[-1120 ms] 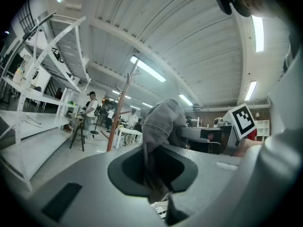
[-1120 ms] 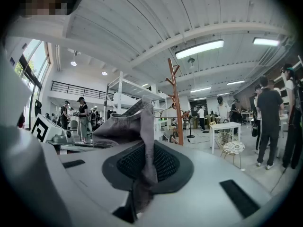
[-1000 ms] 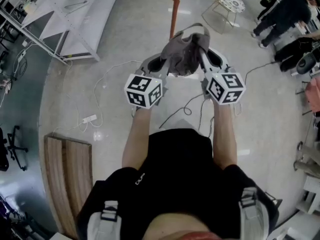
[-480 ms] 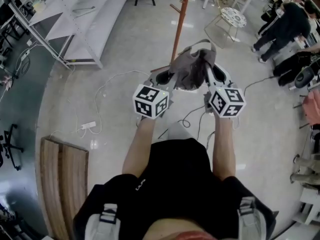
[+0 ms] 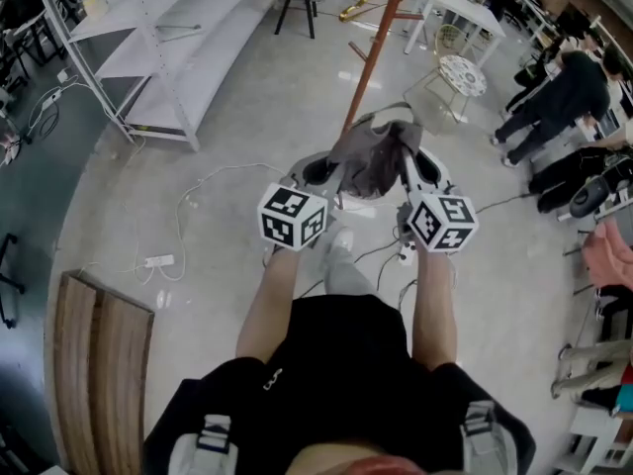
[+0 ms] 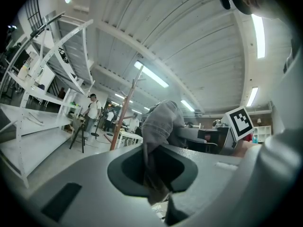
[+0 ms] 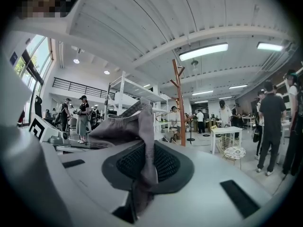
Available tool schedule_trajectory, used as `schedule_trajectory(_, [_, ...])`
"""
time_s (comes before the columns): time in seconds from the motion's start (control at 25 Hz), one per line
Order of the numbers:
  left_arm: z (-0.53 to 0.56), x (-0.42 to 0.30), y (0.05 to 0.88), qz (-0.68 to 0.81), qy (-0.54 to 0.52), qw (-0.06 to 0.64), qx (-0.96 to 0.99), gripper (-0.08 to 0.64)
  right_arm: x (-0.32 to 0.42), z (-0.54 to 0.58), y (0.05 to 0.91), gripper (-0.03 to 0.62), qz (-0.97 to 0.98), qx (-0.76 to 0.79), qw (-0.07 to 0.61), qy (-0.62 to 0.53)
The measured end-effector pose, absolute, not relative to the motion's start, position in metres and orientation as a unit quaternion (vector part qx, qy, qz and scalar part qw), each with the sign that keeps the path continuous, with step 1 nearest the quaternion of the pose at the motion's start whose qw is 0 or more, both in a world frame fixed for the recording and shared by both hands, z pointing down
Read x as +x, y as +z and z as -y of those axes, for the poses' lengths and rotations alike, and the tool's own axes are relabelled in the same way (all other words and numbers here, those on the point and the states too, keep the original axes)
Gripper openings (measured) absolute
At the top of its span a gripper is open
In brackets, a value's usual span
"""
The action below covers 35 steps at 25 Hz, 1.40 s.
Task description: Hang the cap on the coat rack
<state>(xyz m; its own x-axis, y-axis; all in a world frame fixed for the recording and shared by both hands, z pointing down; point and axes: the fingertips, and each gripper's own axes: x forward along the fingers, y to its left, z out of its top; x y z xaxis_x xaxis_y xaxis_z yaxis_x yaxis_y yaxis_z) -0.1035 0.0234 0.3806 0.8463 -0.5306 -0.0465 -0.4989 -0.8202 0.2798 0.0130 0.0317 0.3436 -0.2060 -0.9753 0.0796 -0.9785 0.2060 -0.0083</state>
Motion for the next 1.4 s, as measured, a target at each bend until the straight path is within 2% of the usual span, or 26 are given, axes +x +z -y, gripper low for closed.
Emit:
schedule_trajectory(0.4, [0.029,-0.092,0.4,0.288,-0.047,0.127,0.948,0.018,0.021,0.022,0.365,0.025,0.793,0.607,0.016,0.04])
schedule_trajectory(0.84, [0.128,-0.014,0.432,0.298,-0.02,0.155,0.941,0.018,0.099,0.136,0.407,0.026,0.807,0.583,0.015,0.093])
schedule_trajectory(1.12, [0.202,0.026,0.444,0.322,-0.022,0.17,0.931,0.018,0.125,0.219,0.413,0.026,0.879,0.469,0.059,0.066])
schedule_trajectory(1.4, [0.232,0.037,0.452,0.351,-0.012,0.173,0.92,0.018,0.128,0.257,0.421,0.026,0.915,0.396,0.062,0.055])
